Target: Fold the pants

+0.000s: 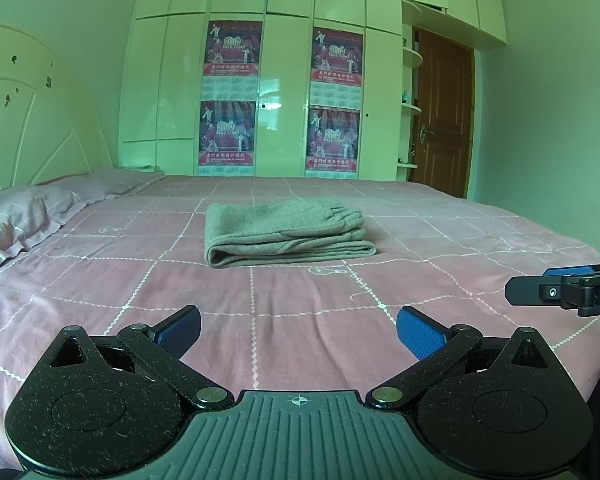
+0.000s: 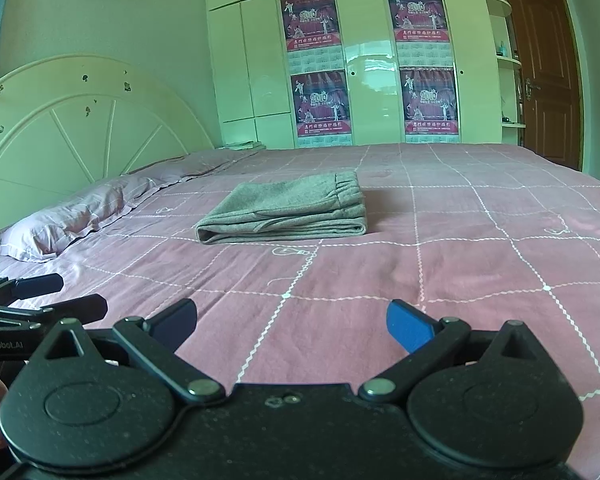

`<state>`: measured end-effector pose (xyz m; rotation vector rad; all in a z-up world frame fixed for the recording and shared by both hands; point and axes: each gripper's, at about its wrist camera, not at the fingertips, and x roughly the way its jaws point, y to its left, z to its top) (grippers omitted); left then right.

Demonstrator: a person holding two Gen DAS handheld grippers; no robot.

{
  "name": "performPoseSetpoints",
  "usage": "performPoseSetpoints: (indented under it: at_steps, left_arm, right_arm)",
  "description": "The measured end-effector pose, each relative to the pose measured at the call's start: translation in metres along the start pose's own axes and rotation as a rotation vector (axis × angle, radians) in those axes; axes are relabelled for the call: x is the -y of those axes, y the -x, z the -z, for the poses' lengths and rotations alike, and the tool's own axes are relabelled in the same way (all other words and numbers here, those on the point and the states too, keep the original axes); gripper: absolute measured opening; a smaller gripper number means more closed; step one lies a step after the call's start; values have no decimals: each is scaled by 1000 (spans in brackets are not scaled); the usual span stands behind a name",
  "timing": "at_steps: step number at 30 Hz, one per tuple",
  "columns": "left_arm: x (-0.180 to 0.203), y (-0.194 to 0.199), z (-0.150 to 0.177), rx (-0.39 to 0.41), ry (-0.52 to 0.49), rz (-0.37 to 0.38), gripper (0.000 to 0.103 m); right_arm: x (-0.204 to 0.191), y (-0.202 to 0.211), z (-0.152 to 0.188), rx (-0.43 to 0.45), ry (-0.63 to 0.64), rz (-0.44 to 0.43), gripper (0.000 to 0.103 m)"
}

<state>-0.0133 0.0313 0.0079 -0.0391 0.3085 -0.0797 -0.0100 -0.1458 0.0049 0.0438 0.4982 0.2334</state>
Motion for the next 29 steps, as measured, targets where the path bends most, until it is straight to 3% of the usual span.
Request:
performPoseSetpoints:
  at_steps: [29]
  left_arm:
    - [-14, 0, 0, 22, 77, 22, 103]
  right_arm:
    - [-1, 0, -1, -3, 11, 1, 96]
